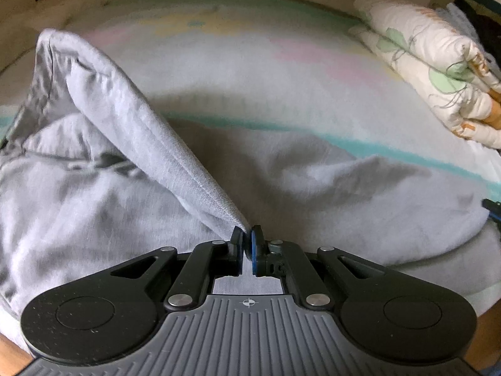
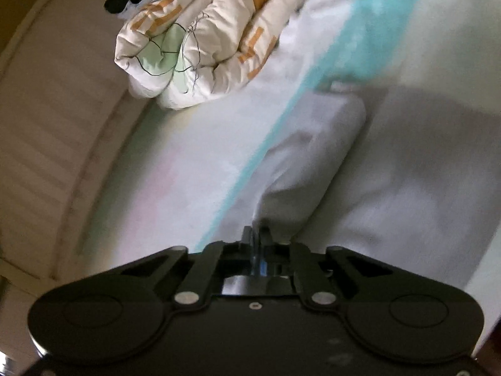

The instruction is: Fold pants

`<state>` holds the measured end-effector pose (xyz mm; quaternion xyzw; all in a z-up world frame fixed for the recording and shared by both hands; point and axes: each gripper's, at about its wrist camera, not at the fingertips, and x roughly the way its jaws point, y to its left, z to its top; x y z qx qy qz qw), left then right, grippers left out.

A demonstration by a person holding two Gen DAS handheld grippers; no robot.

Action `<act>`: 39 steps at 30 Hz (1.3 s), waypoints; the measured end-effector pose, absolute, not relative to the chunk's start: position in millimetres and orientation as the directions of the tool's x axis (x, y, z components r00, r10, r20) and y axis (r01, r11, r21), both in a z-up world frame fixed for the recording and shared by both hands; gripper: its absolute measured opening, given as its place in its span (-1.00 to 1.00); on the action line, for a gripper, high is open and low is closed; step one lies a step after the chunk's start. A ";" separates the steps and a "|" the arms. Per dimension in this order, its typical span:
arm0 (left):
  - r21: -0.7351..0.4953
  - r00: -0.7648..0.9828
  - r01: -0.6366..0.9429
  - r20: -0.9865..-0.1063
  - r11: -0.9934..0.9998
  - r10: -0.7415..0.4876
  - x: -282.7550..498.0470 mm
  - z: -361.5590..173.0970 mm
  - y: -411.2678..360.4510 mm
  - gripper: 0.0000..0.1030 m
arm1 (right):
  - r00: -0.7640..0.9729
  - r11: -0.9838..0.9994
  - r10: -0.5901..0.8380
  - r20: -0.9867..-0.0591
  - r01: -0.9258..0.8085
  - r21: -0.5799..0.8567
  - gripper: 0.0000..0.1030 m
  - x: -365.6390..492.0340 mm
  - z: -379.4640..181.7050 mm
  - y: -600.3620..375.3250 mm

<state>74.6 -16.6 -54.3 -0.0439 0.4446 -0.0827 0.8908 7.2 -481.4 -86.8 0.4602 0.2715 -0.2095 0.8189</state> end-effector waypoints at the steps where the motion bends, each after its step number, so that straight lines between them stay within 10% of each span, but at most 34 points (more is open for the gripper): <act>1: -0.146 0.611 0.118 -0.769 0.982 -0.188 71.2 -49.2 -17.6 -0.92 | 0.763 0.511 -0.120 -0.635 0.596 0.619 -0.90 4.3 -79.3 -480.6; 16: -0.151 0.576 0.188 -0.783 0.970 -0.234 46.8 -51.9 -16.5 -0.91 | 0.503 0.513 -0.236 -0.831 0.791 0.333 -0.91 -28.4 -67.8 -479.8; 19: -0.133 0.575 0.189 -0.788 0.973 -0.220 50.1 -56.0 -20.1 -0.91 | 0.570 0.746 -0.302 -0.764 0.640 0.183 -0.64 17.4 -50.2 -450.5; 21: -0.119 0.573 0.196 -0.791 0.973 -0.212 52.1 -58.1 -22.8 -0.91 | 0.684 0.830 -0.215 -0.697 0.504 0.239 -0.29 31.1 -41.2 -435.4; 39: -0.126 0.553 0.181 -0.807 0.975 -0.207 52.4 -64.4 -21.4 -0.91 | 0.733 0.384 0.007 -0.680 0.626 0.678 -0.24 -27.1 -80.9 -485.9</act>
